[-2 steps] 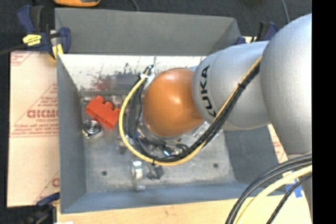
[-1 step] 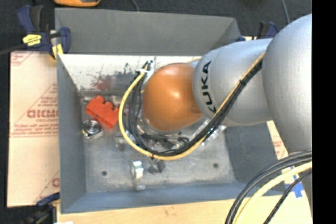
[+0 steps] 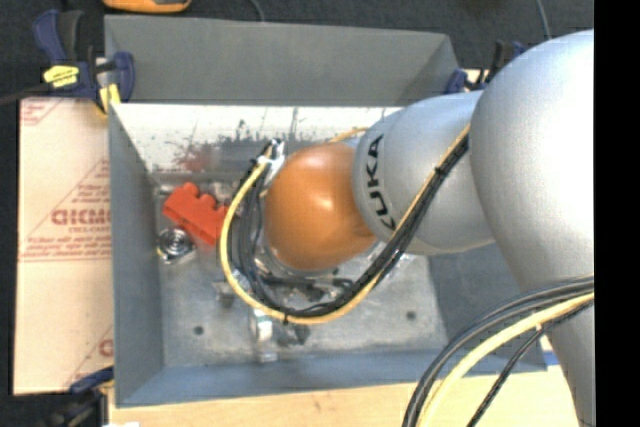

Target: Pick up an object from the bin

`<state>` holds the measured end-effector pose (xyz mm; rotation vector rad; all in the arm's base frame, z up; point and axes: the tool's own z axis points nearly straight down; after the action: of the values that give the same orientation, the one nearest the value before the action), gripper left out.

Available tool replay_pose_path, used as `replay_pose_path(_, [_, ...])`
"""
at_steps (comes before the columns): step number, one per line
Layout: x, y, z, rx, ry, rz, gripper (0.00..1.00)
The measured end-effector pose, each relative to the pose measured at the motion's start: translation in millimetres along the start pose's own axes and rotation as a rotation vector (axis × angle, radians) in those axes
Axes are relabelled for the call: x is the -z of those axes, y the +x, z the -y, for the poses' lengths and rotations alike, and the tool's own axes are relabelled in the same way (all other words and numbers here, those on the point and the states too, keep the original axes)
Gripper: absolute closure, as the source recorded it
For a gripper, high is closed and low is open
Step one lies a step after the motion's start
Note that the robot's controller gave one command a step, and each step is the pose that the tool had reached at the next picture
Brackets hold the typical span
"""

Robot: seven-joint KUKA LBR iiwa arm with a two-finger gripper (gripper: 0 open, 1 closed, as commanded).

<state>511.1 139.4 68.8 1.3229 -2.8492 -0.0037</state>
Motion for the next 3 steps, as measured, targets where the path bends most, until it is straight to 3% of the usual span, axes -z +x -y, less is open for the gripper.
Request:
replay_pose_path(1, [0.4,-0.6,0.3,-0.007,-0.002,0.002,0.0])
replay_pose_path(2, [0.8,-1.0,0.5,-0.008,-0.001,0.003,1.0])
replay_pose_path(3, [8.9,-2.0,1.0,-0.012,0.002,0.005,1.0])
